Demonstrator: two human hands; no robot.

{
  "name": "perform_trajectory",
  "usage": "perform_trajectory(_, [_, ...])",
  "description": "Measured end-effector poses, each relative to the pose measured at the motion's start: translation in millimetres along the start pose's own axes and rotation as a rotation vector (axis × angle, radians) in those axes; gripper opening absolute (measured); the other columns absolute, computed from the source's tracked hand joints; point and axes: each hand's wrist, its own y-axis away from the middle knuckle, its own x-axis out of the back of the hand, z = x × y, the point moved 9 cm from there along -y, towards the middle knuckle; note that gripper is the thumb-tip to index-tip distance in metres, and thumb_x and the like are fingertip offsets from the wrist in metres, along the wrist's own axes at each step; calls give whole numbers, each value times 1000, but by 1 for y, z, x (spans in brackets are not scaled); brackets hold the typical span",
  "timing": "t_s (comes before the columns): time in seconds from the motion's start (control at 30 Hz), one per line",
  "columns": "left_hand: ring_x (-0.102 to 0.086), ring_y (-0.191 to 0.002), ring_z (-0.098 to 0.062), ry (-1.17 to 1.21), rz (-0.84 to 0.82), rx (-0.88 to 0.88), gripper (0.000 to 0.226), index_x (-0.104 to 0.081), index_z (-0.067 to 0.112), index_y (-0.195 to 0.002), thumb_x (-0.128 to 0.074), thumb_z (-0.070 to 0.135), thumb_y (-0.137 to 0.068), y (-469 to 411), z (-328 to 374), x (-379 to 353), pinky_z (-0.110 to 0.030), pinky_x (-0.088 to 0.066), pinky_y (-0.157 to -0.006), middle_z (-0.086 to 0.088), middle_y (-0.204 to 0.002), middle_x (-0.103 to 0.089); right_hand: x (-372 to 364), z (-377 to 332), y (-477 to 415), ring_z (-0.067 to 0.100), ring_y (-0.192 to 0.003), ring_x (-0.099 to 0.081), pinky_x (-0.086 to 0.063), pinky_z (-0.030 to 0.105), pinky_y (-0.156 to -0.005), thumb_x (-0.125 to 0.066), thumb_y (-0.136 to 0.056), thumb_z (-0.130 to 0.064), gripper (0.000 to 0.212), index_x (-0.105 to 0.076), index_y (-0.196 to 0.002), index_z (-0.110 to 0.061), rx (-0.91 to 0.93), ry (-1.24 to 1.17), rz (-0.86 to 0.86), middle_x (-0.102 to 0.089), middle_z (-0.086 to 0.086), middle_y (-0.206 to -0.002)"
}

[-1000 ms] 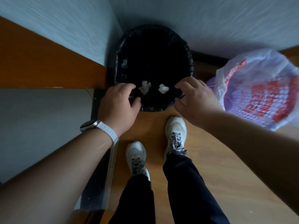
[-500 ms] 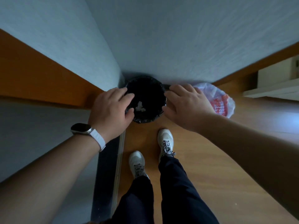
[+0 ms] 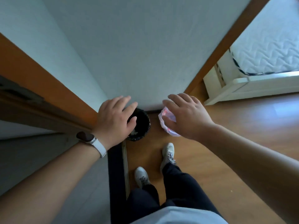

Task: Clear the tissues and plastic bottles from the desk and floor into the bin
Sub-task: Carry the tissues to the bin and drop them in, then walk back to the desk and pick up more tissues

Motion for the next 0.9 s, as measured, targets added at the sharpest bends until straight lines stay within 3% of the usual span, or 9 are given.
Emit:
perform_trajectory(0.1, [-56, -118, -36, -5, 41, -55, 44, -65, 12, -123, -52, 36, -88, -11, 32, 32, -47, -45, -94, -14, -129, -61, 38, 14, 29, 30, -119, -52, -44, 45, -96, -48, -88, -51, 51, -57, -124, -17, -30, 41, 82, -58, 4, -128])
perform_trajectory(0.3, [-56, -118, -36, -39, 131, -180, 44, -66, 14, -123, -56, 35, -86, -41, 108, 78, -46, -46, -91, -12, -129, -62, 103, 60, 80, 27, -126, -48, -39, 44, -103, -40, -91, -55, 52, -52, -130, -23, -110, 83, 163, -54, 0, -133])
perform_trajectory(0.5, [-58, -116, -34, -82, 204, -289, 43, -66, 15, -122, -63, 34, -83, -84, 204, 105, -43, -44, -88, -10, -126, -63, 151, 130, 137, 25, -124, -49, -41, 43, -100, -46, -92, -56, 50, -52, -130, -23, -194, 87, 262, -55, -1, -132])
perform_trajectory(0.67, [-58, -115, -31, -102, 251, -422, 43, -66, 14, -121, -67, 32, -82, -126, 311, 116, -44, -44, -90, -10, -124, -64, 184, 211, 204, 27, -121, -51, -42, 43, -98, -47, -90, -54, 51, -54, -129, -22, -271, 102, 361, -57, 1, -129])
perform_trajectory(0.9, [-56, -119, -29, -53, 268, -543, 40, -66, 15, -121, -59, 35, -87, -179, 458, 120, -46, -45, -95, -8, -126, -63, 208, 333, 295, 24, -121, -50, -40, 40, -99, -48, -88, -55, 52, -55, -128, -23, -423, 129, 405, -58, 0, -127])
